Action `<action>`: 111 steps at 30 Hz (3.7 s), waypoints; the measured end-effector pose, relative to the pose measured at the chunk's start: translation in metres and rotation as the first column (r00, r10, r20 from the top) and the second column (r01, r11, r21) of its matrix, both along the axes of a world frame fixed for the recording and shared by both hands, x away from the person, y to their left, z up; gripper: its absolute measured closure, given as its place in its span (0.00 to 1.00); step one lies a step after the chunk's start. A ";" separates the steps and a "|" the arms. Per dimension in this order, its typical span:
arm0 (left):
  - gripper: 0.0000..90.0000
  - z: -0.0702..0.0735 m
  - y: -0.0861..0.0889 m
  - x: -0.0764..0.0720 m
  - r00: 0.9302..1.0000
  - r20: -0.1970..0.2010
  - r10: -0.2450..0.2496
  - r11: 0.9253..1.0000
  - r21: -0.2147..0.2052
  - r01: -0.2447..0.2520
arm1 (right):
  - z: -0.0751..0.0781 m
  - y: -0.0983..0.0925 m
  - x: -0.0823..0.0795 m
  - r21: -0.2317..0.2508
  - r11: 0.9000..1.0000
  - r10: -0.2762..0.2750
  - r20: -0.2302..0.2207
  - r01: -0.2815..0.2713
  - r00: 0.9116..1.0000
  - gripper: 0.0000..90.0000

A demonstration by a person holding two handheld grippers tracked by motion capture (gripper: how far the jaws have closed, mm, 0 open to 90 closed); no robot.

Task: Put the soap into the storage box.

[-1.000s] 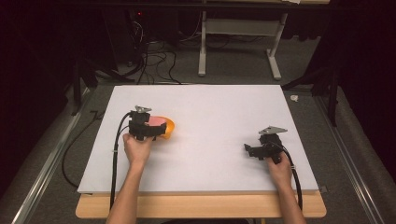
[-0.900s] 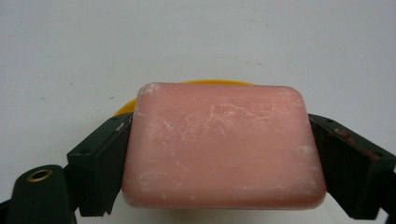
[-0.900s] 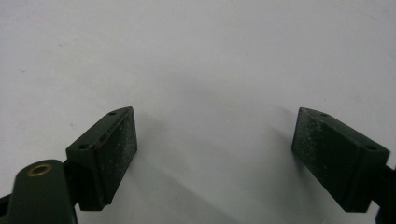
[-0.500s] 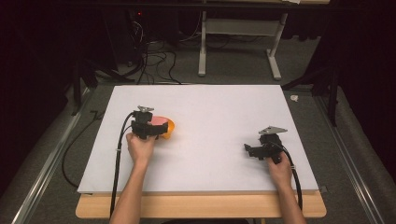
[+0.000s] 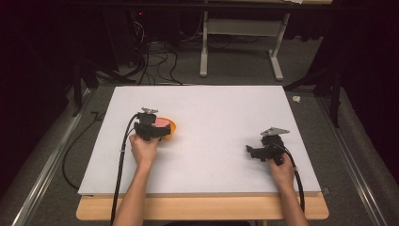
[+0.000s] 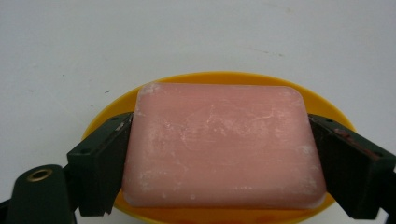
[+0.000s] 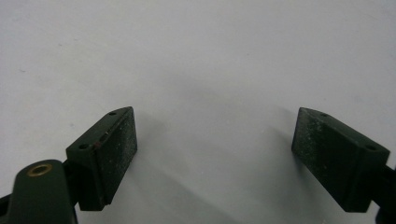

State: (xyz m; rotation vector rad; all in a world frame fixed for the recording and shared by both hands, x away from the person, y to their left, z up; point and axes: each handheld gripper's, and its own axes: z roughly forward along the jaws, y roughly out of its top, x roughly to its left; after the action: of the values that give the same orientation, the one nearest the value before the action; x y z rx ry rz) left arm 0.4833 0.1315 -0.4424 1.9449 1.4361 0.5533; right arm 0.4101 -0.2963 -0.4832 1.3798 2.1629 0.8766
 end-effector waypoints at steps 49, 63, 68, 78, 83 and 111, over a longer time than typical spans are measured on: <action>0.21 0.033 -0.002 -0.057 0.967 0.166 -0.195 0.978 -0.034 0.203 | 0.000 0.000 0.000 -0.003 1.000 0.002 0.001 -0.002 1.000 0.16; 0.21 0.035 -0.003 -0.075 0.952 0.190 -0.241 0.963 -0.072 0.258 | 0.000 0.000 0.000 -0.003 1.000 0.003 0.001 -0.003 1.000 0.16; 0.21 0.035 -0.004 -0.080 0.947 0.193 -0.258 0.958 -0.074 0.276 | 0.000 0.000 0.000 -0.001 1.000 0.001 0.000 -0.001 1.000 0.16; 0.21 0.033 -0.004 -0.089 0.939 0.195 -0.282 0.949 -0.090 0.304 | 0.000 0.000 0.000 -0.001 1.000 0.001 0.000 -0.001 1.000 0.16; 0.21 0.033 -0.005 -0.094 0.936 0.193 -0.294 0.944 -0.092 0.316 | 0.000 0.000 0.000 -0.001 1.000 0.001 0.000 -0.001 1.000 0.16; 0.21 0.026 -0.017 -0.108 0.915 0.185 -0.360 0.916 -0.116 0.384 | 0.000 0.000 0.000 -0.001 1.000 0.001 0.000 -0.001 1.000 0.16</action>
State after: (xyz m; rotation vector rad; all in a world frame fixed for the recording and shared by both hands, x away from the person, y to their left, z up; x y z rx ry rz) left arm 0.3750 0.1141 -0.4167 1.9392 0.9435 0.3993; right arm 0.4101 -0.2964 -0.4832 1.3782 2.1644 0.8752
